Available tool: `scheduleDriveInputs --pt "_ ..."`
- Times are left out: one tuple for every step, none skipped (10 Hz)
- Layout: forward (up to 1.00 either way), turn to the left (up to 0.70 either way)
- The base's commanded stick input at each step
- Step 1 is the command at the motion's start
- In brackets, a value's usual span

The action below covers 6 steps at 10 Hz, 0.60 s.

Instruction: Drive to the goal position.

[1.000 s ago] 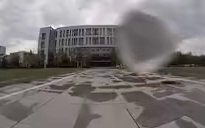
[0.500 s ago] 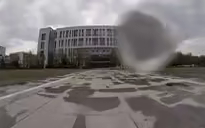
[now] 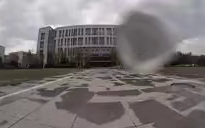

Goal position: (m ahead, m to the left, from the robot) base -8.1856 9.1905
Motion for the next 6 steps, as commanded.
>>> scheduleDriveInputs --pt "0.70 0.00" --pt "0.70 0.00" --pt "0.70 0.00" --pt "0.70 0.00" --pt "0.70 0.00" --pt "0.70 0.00"
